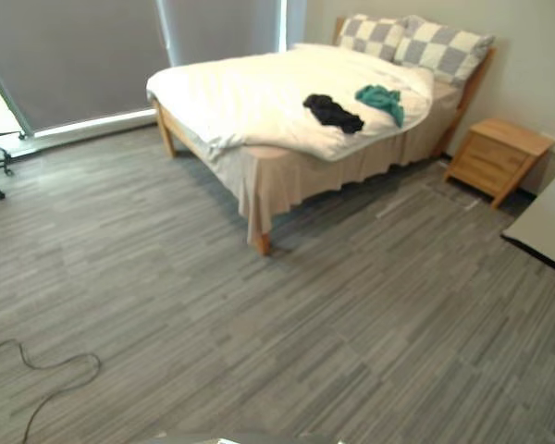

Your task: Tidy up the quilt and then pick up the clothes from the bed and put them into the laundry hamper.

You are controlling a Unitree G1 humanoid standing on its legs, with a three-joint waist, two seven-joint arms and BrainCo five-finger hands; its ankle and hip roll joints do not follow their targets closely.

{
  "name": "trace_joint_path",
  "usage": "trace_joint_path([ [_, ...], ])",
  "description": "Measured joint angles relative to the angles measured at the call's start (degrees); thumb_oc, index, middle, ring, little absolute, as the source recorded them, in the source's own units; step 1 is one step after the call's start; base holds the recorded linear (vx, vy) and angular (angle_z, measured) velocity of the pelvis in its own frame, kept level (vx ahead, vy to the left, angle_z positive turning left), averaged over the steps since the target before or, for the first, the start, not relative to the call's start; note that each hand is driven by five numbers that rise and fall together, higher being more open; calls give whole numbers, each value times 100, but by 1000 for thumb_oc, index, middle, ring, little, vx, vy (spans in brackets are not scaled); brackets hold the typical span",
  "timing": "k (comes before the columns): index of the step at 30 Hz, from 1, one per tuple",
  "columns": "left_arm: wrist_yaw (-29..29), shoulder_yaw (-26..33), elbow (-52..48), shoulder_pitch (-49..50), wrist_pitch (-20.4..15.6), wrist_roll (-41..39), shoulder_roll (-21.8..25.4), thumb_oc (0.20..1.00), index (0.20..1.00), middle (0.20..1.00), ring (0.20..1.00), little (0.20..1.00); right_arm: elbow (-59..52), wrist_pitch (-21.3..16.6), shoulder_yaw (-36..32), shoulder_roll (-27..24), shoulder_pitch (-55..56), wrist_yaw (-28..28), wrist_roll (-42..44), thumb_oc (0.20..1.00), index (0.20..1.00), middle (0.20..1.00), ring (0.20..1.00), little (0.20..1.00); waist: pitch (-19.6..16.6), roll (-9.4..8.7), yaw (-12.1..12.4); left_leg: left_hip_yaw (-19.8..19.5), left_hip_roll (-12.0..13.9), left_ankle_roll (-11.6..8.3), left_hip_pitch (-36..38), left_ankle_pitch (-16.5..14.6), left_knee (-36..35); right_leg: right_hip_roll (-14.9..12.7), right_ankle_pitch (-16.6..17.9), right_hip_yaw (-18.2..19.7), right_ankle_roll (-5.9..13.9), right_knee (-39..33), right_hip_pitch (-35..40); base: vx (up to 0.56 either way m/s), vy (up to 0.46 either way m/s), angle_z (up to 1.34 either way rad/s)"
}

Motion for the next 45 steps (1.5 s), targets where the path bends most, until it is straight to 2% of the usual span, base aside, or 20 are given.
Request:
trace_joint_path([
  [7,174,-175,-27,-325,-131,46,-35,1000,1000,1000,1000,1000,23,-165,26,2,-563,-168,12,1000,1000,1000,1000,1000,439,61,2,6,176,-68,425,338,-704,173,349,-277,-98,-841,468,21,8,-2],
  [13,222,-148,-210,-442,-125,234,-36,1000,1000,1000,1000,1000,-199,-172,37,-57,-680,-204,4,1000,1000,1000,1000,1000,785,91,-6,107,170,-148,491,405,-662,250,1109,-235,-286,-1757,967,28,32,-11],
  [16,250,-7,-248,-477,-114,234,63,1000,1000,1000,1000,1000,-451,-149,113,52,-761,-200,6,1000,1000,1000,1000,1000,1009,-210,-15,53,157,-216,348,347,-622,52,1088,-8,-297,-1753,1049,1,52,-30],
  [19,241,41,-240,-624,-108,219,79,1000,1000,1000,1000,1000,-898,-155,62,-67,-791,-189,56,1000,1000,1000,1000,1000,1174,34,-145,-20,477,-170,301,620,-933,219,905,29,-30,-1036,673,43,99,-42],
  [20,228,-17,-242,-711,-101,213,116,1000,1000,1000,1000,1000,-1274,-156,78,-152,-749,-153,60,1000,1000,1000,1000,1000,1266,85,-226,87,598,-137,381,686,-1083,193,699,-113,230,-63,125,128,50,-39],
  [22,278,5,-248,-847,-101,168,214,1000,1000,1000,1000,1000,-1950,-143,-208,-76,-487,-153,157,1000,1000,1000,1000,1000,1454,-92,-326,146,519,-97,547,573,-1064,-217,462,-539,548,1315,-547,390,-12,-24],
  [24,285,-56,-224,-924,-100,166,224,1000,1000,1000,1000,1000,-2370,-139,-341,-29,-221,-178,322,1000,1000,1000,1000,1000,1448,-236,-399,199,430,-221,636,381,-1083,-492,469,-709,557,1383,-888,374,-79,-14],
  [28,285,-125,-86,-935,-107,223,57,1000,1000,1000,1000,1000,-2956,-228,-406,-4,174,-206,546,1000,1000,1000,1000,1000,1440,-272,-684,93,280,-347,740,143,-1060,-774,605,-907,668,-512,-1168,455,-180,11],
  [30,317,-132,1,-932,-104,274,54,1000,1000,1000,1000,1000,-3218,-188,-419,-2,338,-207,541,1000,1000,1000,1000,1000,1428,-258,-804,70,296,-391,928,-162,-1059,-888,996,-1238,709,-1523,-1189,558,-223,21],
  [32,326,-168,32,-760,-101,346,16,1000,1000,1000,1000,1000,-3418,-227,-384,-90,489,-200,568,1000,1000,1000,1000,1000,1428,-175,-847,141,423,-482,1120,-302,-1057,-901,1184,-1363,608,-1504,-1288,477,-198,4],
  [33,398,-127,20,-568,-110,402,-68,1000,1000,1000,1000,1000,-3419,-278,-419,-161,587,-206,629,1000,1000,1000,1000,1000,1351,54,-854,190,654,-589,1346,-475,-1058,-787,1129,-1453,522,-892,-1325,240,-134,5],
  [34,454,-194,-20,-358,-109,456,-72,1000,1000,1000,1000,1000,-3523,-270,-402,-363,815,-197,677,1000,1000,1000,1000,1000,1062,290,-907,173,1001,-879,1569,-658,-644,-479,1405,-1603,148,-487,-1138,384,-274,10],
  [36,479,-118,10,-378,-119,450,-88,1000,1000,1000,1000,1000,-3389,-228,-371,-362,703,-170,667,1000,1000,1000,1000,1000,989,300,-871,262,1222,-1067,1129,-498,776,-317,1483,-1567,-252,-682,-777,438,-414,-6],
  [37,486,54,-422,-346,-122,393,-50,1000,1000,1000,1000,1000,-3529,-228,-235,-389,658,-147,596,1000,1000,1000,1000,1000,929,276,-701,-101,1245,-1063,366,209,2382,-84,1339,-1442,-483,-957,-447,712,-352,-91],
  [38,521,124,-1107,-348,-196,299,68,1000,1000,1000,1000,1000,-3975,-182,-12,-483,617,-98,487,1000,1000,1000,1000,1000,1078,32,-314,-640,1042,-939,-722,681,4487,19,1156,-1057,-716,-1171,-52,746,-199,-116],
  [39,539,52,-1258,-444,-303,212,129,1000,1000,1000,1000,1000,-4086,-223,108,-442,555,-87,481,1000,1000,1000,1000,1000,1159,-159,-202,-763,851,-955,-1094,581,5027,-28,1215,-979,-628,-1282,209,468,-13,-108],
  [40,565,92,-1452,-479,-323,134,234,1000,1000,1000,1000,1000,-4140,-269,202,-344,443,-98,472,1000,1000,1000,1000,1000,1191,-233,-88,-833,618,-931,-1405,434,5117,-10,1125,-871,-651,-1339,435,297,52,-119],
  [41,657,12,-1874,-453,-456,-67,437,1000,1000,1000,1000,1000,-4027,-301,497,-181,155,-96,460,1000,1000,1000,1000,1000,1288,-574,229,-784,261,-708,-1910,6,4679,-92,925,-446,-476,-1438,798,332,80,-134],
  [44,738,90,-1833,-477,-460,-306,383,1000,1000,1000,1000,1000,-3825,-348,747,20,-169,-168,466,1000,1000,1000,1000,1000,1299,-513,477,-466,257,-691,-2718,13,3290,0,515,-378,-304,-1761,1360,547,183,-115],
  [45,741,107,-1833,-492,-445,-304,338,1000,1000,1000,1000,1000,-3711,-342,817,-14,-190,-207,467,1000,1000,1000,1000,1000,1301,-462,474,-318,313,-653,-2688,85,2165,77,385,-309,-282,-1771,1413,347,58,-79],
])
